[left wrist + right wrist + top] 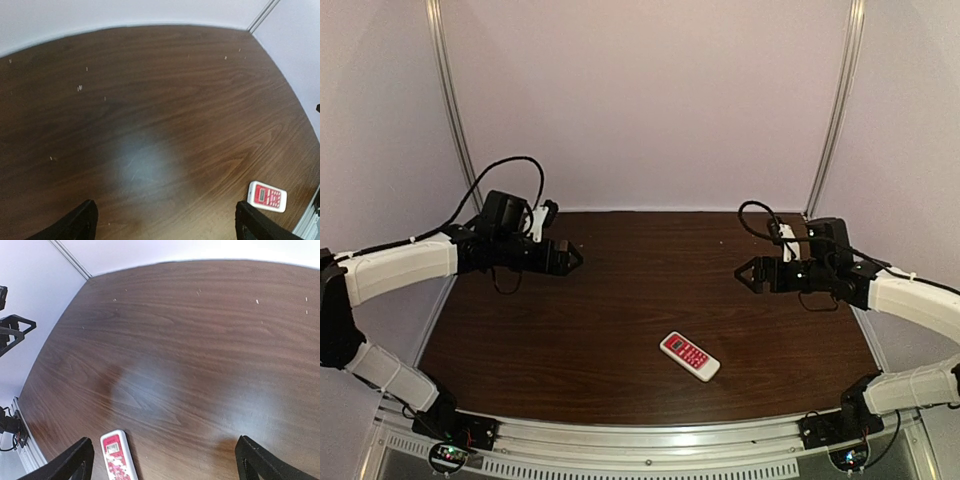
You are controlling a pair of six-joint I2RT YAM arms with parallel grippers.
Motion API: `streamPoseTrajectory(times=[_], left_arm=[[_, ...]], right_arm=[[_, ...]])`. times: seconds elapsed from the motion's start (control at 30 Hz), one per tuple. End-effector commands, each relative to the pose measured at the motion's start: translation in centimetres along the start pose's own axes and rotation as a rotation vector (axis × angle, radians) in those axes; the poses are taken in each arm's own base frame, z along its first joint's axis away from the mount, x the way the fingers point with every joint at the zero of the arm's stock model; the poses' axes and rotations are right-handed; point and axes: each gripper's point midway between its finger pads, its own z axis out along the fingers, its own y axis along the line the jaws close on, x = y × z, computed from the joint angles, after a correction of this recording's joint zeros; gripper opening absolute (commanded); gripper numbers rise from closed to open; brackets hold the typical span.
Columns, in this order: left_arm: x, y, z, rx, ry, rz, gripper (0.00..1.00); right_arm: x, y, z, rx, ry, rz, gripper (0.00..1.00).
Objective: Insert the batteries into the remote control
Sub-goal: Reset both arms
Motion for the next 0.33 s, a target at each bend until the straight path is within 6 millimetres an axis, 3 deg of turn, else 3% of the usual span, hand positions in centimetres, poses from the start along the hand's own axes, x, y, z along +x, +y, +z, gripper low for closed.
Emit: streamPoseTrajectory(times=[0.0, 0.17, 0.3], left_arm=[[3.4, 0.9, 1.7, 0.018, 0.022, -0.052, 0.97], [5.4, 2.1, 2.4, -0.020, 0.045, -0.063, 0.97], [4.9, 1.6, 2.3, 0.009, 0.018, -0.049, 0.97]], right_arm=[[1.8, -0.5, 0.2, -0.058, -0.045, 0.058, 1.00], [2.9, -0.8, 0.9, -0.082, -0.068, 0.081, 1.00], [2.7, -1.0, 1.3, -0.077, -0.064, 0.077, 1.00]])
